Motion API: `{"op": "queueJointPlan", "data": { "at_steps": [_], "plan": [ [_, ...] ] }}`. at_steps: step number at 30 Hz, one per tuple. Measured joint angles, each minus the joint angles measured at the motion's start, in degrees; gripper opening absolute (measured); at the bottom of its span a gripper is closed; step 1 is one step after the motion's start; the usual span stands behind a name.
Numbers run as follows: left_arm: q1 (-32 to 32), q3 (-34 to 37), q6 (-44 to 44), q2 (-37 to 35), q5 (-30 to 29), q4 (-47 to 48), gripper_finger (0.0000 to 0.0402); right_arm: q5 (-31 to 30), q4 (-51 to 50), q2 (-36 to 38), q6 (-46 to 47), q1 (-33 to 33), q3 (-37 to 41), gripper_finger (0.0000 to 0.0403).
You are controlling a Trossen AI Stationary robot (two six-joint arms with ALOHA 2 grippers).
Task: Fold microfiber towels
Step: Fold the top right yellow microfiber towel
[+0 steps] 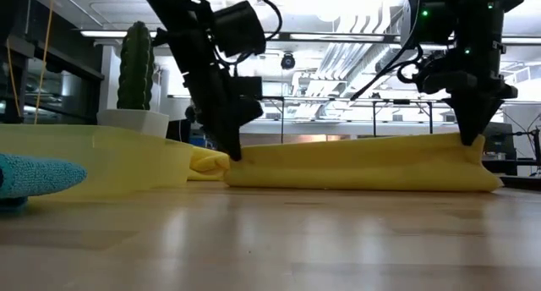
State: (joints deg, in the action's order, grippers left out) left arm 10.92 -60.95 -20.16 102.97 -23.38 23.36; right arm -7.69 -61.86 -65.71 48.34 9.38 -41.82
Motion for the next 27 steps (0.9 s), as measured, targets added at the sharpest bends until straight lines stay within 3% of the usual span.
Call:
{"op": "queueJointPlan", "data": {
  "at_steps": [18,22,27],
  "plan": [
    [0.1,0.0,5.1,0.8,-4.5,-6.0,0.0014,-3.8,-1.3,-1.7,1.8,0.0,0.0,0.0002],
    [0.8,0.0,5.9,0.8,-4.5,-6.9,0.0030,-3.8,-1.3,-1.7,1.8,0.0,0.0,0.0025],
    [1.8,0.0,8.0,0.8,-4.5,-7.6,0.0068,-6.3,-1.4,-1.7,1.7,0.0,0.0,0.0082]
  ]
}}
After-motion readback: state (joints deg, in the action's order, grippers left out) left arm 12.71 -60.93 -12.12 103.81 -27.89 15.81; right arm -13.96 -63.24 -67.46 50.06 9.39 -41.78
